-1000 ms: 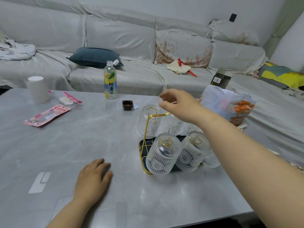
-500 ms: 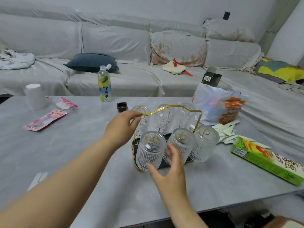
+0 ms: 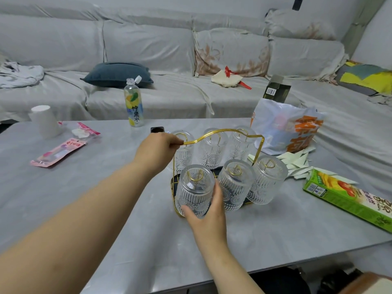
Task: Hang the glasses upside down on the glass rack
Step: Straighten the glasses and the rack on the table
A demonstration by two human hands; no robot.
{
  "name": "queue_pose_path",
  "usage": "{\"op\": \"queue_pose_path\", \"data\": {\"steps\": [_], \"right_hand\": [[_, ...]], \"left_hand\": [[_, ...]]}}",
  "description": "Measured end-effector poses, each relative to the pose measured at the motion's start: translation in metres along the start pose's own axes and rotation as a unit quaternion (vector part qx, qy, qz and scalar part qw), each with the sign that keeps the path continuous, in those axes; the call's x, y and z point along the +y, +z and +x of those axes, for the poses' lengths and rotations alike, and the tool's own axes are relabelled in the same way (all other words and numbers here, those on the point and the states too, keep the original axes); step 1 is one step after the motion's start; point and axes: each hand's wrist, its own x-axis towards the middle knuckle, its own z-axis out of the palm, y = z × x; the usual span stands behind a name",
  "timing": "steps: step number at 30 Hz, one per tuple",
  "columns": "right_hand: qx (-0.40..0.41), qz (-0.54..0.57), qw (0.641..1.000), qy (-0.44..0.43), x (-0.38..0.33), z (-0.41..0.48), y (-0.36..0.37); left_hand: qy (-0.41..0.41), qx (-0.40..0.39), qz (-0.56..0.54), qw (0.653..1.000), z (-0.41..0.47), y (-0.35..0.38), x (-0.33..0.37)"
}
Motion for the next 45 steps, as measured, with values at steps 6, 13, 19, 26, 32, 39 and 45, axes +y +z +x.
{"op": "queue_pose_path", "data": {"steps": [6, 13, 19, 26, 32, 39, 45], "right_hand": [[0.054, -0.007, 0.998, -0.001, -0.003, 0.004, 0.011], [0.119, -0.036, 0.992, 0.016, -0.015, 0.011, 0.03], [0.137, -0.034, 0.99, 0.023, -0.014, 0.005, 0.028], [0.133, 0.004, 0.991, 0.029, -0.009, 0.003, 0.027], [0.145, 0.017, 0.989, 0.032, -0.007, 0.002, 0.029], [0.162, -0.011, 0.986, 0.031, -0.011, 0.003, 0.031], [0.109, -0.014, 0.994, 0.026, -0.014, -0.01, 0.019]], "left_hand": [[-0.001, -0.007, -0.019, 1.0, 0.0, -0.001, -0.002], [0.001, -0.027, -0.021, 0.999, 0.003, -0.005, -0.002], [-0.004, -0.023, -0.032, 0.999, 0.002, -0.004, -0.003], [-0.007, -0.013, -0.034, 0.999, 0.0, -0.002, -0.004], [-0.007, -0.009, -0.038, 0.999, 0.0, -0.002, -0.004], [-0.009, -0.007, -0.04, 0.999, 0.0, -0.001, -0.004], [-0.003, -0.006, -0.022, 1.0, -0.001, -0.001, -0.004]]}}
